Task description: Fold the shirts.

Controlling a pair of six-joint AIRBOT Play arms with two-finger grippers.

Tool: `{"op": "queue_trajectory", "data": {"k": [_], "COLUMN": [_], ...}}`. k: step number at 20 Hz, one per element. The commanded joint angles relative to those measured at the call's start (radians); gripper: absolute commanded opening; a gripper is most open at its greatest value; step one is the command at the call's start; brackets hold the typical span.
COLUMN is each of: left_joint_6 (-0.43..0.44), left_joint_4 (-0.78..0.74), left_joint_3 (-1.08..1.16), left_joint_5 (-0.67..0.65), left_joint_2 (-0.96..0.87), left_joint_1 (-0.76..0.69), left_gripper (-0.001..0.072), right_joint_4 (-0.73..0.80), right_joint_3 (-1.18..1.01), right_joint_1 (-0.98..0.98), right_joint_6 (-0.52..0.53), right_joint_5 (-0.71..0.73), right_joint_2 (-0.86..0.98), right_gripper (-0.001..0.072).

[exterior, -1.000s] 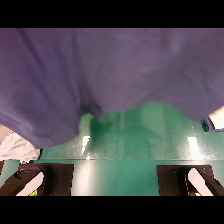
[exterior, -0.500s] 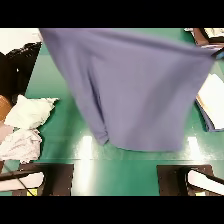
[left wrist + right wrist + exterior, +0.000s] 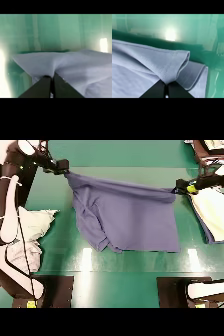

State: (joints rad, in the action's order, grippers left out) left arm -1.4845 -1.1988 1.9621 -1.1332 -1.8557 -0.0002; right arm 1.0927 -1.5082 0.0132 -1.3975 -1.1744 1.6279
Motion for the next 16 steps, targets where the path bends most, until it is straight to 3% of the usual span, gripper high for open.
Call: {"op": "queue_trajectory", "data": {"k": [1,2,3,4,5,6,7,8,9,12,16], "left_joint_6": [-0.002,-0.002,-0.006,-0.008,-0.009,-0.012,-0.018,-0.040,-0.042,-0.035,-0.039], "left_joint_4": [0.006,0.006,0.005,0.004,0.000,-0.001,-0.002,-0.008,-0.018,-0.066,-0.065], "left_joint_3": [-0.001,-0.001,-0.001,0.005,0.015,0.027,0.039,0.045,0.043,-0.007,-0.309], "left_joint_5": [0.014,0.014,0.010,-0.010,-0.049,-0.102,-0.167,-0.233,-0.301,-0.394,-0.269], "left_joint_2": [-0.064,-0.067,-0.067,-0.067,-0.066,-0.061,-0.054,-0.040,-0.023,0.049,0.228], "left_joint_1": [0.000,0.000,0.000,0.001,0.009,0.019,0.033,0.048,0.062,0.063,-0.009], "left_gripper": [0.0183,0.0471,0.0622,0.0620,0.0620,0.0620,0.0618,0.0553,0.0438,0.0428,0.0429], "right_joint_4": [-0.001,-0.002,-0.001,-0.001,-0.001,-0.001,-0.001,0.000,0.002,0.002,0.001], "right_joint_3": [0.006,0.006,0.006,0.006,0.006,0.006,0.006,0.006,0.007,0.081,0.254], "right_joint_1": [0.018,0.018,0.016,0.011,0.006,-0.007,-0.021,-0.038,-0.058,-0.105,-0.139], "right_joint_6": [0.000,0.000,0.000,0.000,0.000,0.000,0.000,0.000,0.006,0.020,0.020], "right_joint_5": [0.054,0.061,0.062,0.059,0.055,0.048,0.035,0.013,-0.013,-0.040,-0.034], "right_joint_2": [0.044,0.043,0.040,0.036,0.028,0.014,-0.008,-0.039,-0.074,-0.211,-0.390], "right_gripper": [0.0018,0.0018,0.0020,0.0118,0.0424,0.0483,0.0482,0.0481,0.0480,0.0480,0.0478]}}
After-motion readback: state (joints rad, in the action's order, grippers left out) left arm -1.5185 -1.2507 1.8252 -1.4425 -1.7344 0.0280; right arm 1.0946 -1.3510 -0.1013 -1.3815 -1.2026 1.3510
